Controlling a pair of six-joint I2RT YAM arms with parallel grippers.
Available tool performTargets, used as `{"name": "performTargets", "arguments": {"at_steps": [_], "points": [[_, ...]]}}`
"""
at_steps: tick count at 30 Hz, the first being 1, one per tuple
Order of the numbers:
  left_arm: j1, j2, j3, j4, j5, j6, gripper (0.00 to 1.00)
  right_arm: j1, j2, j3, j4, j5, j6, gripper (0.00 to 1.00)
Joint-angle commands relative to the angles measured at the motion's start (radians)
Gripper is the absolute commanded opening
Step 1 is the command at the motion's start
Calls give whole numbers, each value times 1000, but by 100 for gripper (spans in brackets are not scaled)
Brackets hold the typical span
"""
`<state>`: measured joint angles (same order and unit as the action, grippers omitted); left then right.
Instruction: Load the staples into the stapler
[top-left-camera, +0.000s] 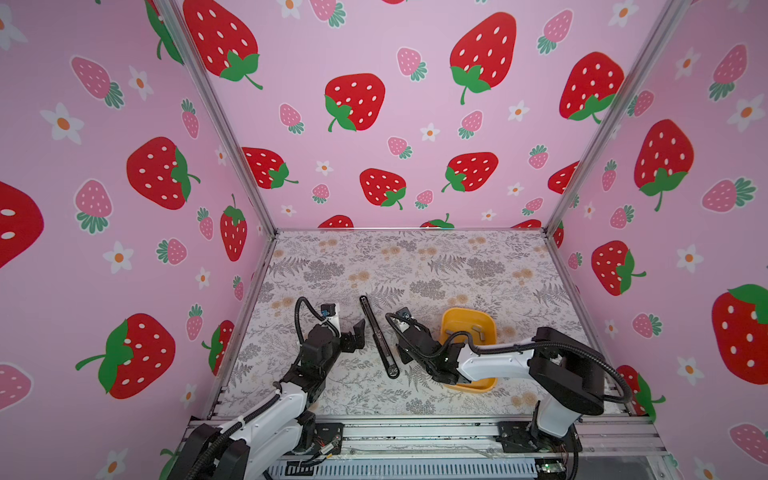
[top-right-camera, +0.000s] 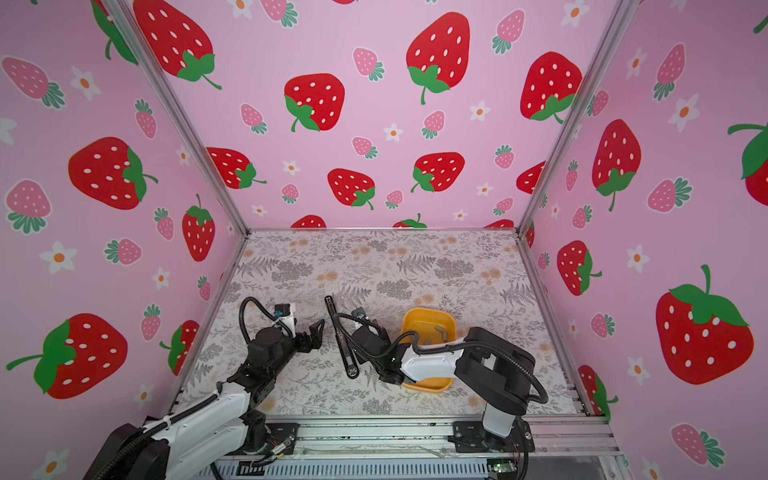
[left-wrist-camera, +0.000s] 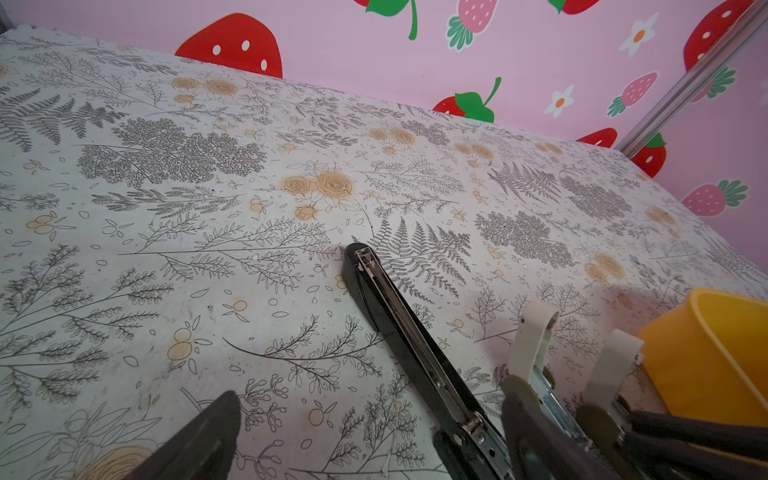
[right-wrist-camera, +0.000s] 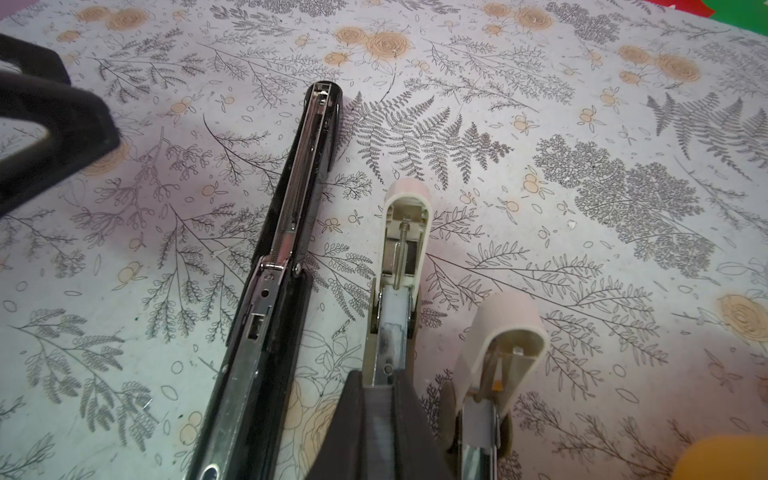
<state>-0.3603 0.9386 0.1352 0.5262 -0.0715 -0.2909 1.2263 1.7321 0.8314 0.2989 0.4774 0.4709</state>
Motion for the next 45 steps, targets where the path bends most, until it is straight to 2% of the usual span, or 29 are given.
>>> {"name": "performTargets", "arguments": {"at_steps": [1, 45], "points": [[-4, -6, 36, 24, -14, 7, 99, -11, 20, 28, 21, -5, -12, 5], [-12, -2, 39, 25, -24, 12, 99, -65, 140, 66, 103, -69, -14, 4]]}}
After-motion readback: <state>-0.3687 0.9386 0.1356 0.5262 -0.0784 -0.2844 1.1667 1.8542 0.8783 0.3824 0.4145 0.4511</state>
